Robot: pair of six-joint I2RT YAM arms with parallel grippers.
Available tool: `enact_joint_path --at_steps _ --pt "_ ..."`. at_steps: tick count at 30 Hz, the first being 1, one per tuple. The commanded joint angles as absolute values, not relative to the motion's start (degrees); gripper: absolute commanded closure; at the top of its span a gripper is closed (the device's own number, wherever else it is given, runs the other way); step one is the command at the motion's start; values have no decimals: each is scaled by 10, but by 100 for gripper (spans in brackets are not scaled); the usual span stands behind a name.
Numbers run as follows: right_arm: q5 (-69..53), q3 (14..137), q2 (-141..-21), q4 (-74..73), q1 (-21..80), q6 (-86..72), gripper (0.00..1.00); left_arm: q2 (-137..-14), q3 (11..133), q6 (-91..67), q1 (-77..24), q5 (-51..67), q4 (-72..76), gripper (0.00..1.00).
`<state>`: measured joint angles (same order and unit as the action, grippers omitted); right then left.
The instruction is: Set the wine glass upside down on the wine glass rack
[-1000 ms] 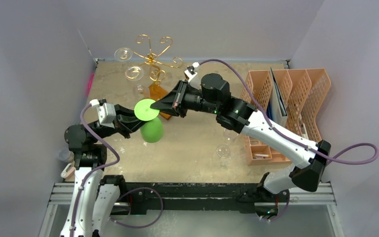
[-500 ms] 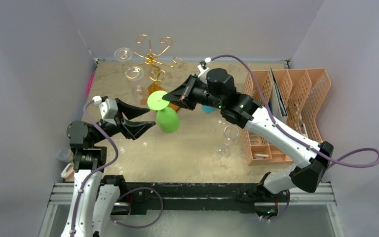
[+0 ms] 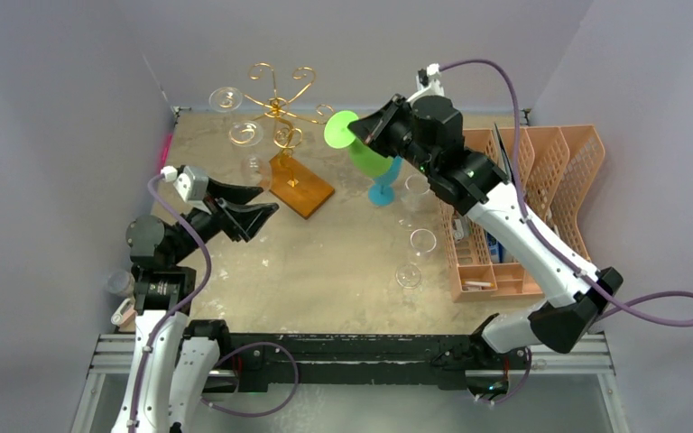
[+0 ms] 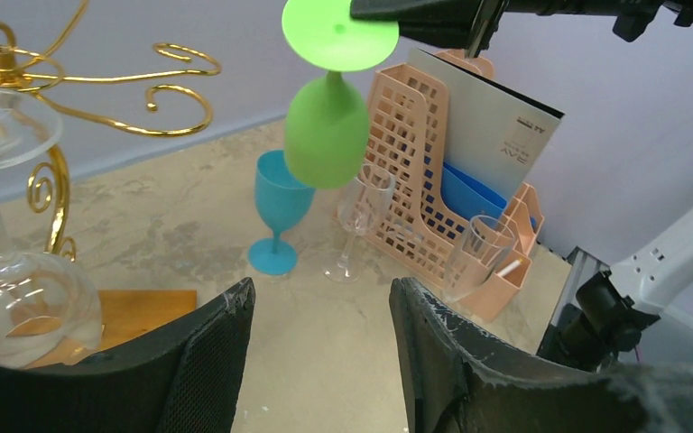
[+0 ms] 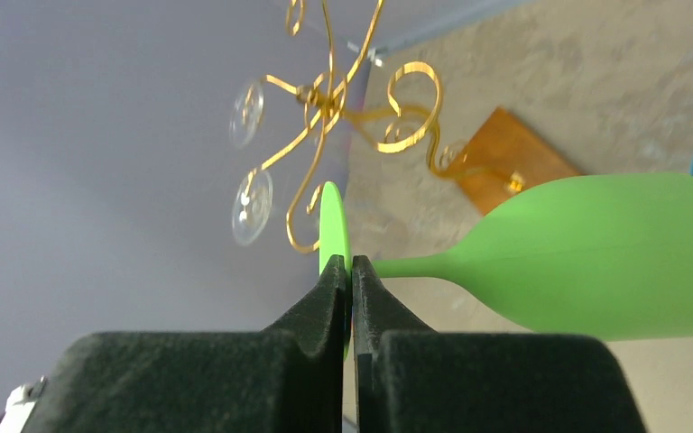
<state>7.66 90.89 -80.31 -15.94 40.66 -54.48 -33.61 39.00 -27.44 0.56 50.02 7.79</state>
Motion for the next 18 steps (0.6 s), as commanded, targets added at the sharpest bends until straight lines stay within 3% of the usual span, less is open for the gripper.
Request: enact_joint_path --at_steps 1,9,18 --pt "112 965 -834 -101 378 -472 100 -338 397 -289 4 447 69 44" --pt "53 1025 -904 -39 344 -454 100 -346 445 -247 4 456 -35 43" --pt "-80 1123 -1014 -2 320 -435 100 -353 444 -238 4 497 -24 43"
